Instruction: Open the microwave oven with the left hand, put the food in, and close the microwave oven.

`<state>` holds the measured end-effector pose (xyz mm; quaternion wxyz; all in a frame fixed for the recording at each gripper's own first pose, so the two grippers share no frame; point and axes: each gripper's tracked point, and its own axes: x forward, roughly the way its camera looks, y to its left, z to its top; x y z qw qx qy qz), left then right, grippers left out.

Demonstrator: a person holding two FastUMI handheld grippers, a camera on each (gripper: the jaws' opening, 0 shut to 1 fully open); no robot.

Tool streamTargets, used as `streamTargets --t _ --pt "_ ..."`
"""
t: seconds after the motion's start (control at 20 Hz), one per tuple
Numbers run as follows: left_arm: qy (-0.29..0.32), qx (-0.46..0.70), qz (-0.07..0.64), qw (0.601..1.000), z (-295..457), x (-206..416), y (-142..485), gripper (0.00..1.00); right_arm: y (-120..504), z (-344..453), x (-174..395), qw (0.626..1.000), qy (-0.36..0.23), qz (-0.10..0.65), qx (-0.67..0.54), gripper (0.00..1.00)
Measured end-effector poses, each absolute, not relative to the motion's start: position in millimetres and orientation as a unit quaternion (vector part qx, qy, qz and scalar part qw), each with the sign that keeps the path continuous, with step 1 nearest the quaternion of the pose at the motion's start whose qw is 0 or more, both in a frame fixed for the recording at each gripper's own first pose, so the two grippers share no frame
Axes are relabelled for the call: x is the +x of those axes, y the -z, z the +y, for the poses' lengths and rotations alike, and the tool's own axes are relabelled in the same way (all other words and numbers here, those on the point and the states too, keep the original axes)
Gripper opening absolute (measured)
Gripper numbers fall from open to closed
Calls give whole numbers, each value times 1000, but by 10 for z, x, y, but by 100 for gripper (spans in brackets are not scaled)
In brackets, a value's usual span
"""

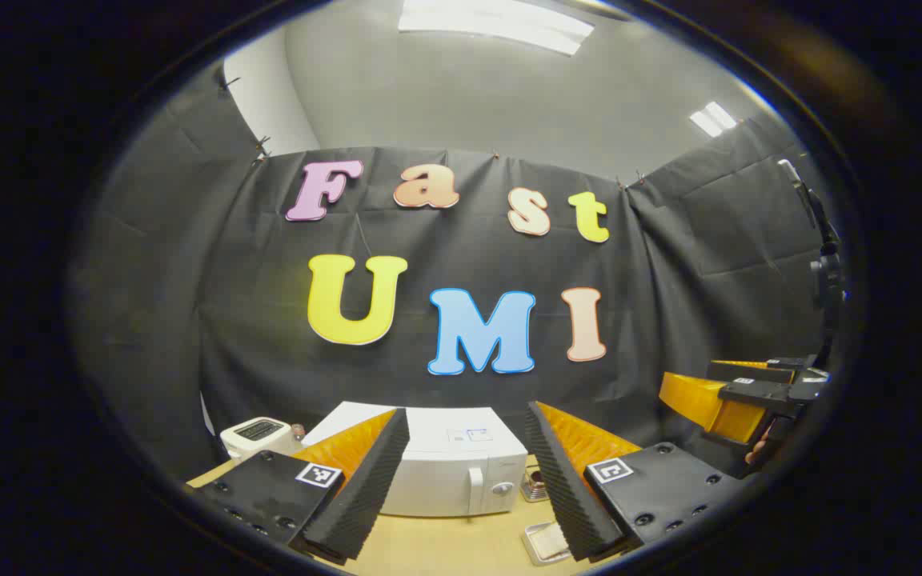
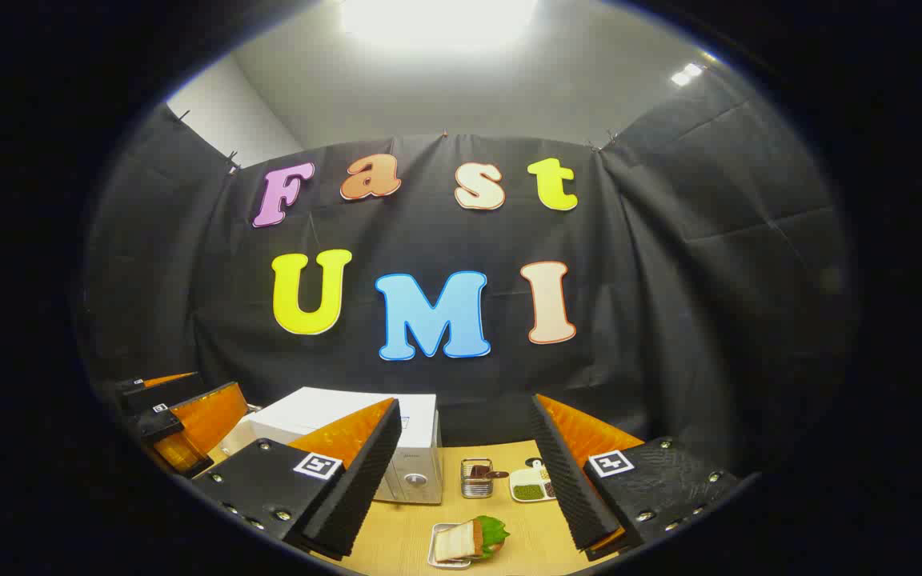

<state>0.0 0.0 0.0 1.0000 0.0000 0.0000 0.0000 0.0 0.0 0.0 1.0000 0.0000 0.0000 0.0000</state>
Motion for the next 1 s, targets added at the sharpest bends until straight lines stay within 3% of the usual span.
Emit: streamTargets --t 0.2,0.35,0.7,1.0 --pt "-2 1 7 1000 40 52 40 93 24 73 1 1000 -7 -3 -10 96" --pt "-6 2 -3 1000 5 122 16 99 111 30 60 1000 -11 6 -11 96" --pt "-27 16 9 999 -100 367 204 99 216 -120 262 999 -27 19 2 96" --pt "2 11 84 996 -308 655 1126 96 359 -323 437 999 -21 35 -3 96"
